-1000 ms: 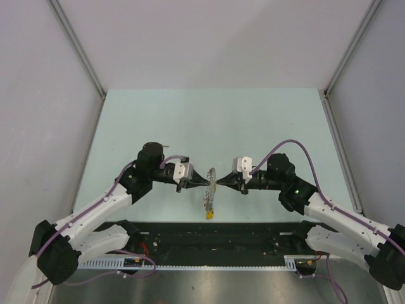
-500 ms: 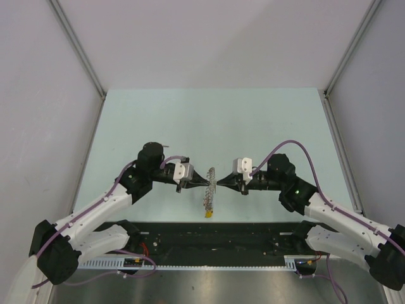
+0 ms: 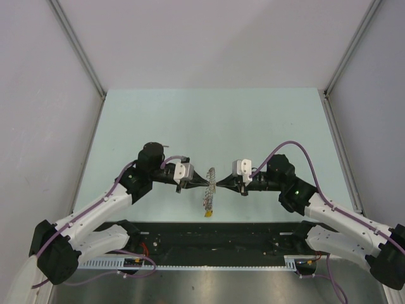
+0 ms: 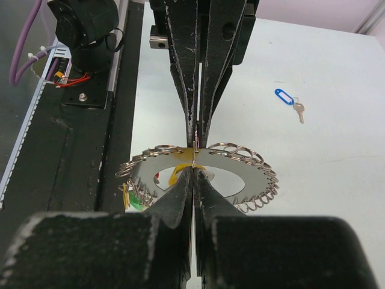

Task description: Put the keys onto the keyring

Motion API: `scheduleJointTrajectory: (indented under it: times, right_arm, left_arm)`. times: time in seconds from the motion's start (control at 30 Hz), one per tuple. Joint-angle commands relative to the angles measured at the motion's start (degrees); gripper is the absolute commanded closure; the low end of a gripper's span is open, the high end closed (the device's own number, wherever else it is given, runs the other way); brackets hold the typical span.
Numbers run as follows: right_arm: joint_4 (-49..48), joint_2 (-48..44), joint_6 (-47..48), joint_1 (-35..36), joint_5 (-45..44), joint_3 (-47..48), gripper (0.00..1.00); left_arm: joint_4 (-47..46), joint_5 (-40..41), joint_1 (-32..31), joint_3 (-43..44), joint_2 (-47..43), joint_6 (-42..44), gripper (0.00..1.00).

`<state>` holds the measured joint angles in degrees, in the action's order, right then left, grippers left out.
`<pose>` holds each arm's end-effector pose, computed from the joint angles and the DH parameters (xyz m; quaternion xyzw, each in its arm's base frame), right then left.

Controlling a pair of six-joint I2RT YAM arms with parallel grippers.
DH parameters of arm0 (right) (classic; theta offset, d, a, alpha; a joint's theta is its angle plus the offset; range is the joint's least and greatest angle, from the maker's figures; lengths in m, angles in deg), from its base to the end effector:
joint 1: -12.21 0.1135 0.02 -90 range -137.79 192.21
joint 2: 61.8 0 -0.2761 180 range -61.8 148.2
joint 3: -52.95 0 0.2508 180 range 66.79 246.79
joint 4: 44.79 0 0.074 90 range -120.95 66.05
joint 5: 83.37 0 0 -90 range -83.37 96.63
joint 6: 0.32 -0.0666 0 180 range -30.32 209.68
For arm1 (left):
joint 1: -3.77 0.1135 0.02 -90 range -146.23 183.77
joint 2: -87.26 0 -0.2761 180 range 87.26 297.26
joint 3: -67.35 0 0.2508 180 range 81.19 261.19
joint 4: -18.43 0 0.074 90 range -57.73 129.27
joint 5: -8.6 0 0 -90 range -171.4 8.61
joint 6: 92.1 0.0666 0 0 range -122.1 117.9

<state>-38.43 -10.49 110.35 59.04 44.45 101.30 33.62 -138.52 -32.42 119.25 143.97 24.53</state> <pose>0.1227 0.1904 0.2956 -0.5750 0.4830 0.3792 0.5406 0.1460 -0.1762 0.2856 0.6090 0.4711 -0.4322 0.4694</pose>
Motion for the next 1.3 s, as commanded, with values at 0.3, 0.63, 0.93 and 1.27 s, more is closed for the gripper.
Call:
scheduleJointTrajectory:
  times: [0.3, 0.63, 0.93, 1.27]
  right_arm:
    - [-0.78, 0.46, 1.13, 0.90, -0.82, 0.83, 1.00]
    - [0.10, 1.60, 1.57, 1.60, -2.40, 1.27, 1.00]
    - [0.02, 1.43, 1.48, 1.78, -2.76, 1.36, 1.00]
    - [-0.07, 1.25, 1.57, 1.95, -2.14, 1.36, 1.00]
  left_arm:
    - [-0.47, -0.80, 0.41, 2.98, -0.81, 1.76, 1.00]
    - [-0.55, -0.88, 0.33, 2.98, -0.81, 1.49, 1.00]
    - [-0.64, -0.88, 0.41, 2.98, -1.07, 1.49, 1.00]
    - [-0.73, -0.89, 0.41, 2.98, -0.90, 1.14, 0.99]
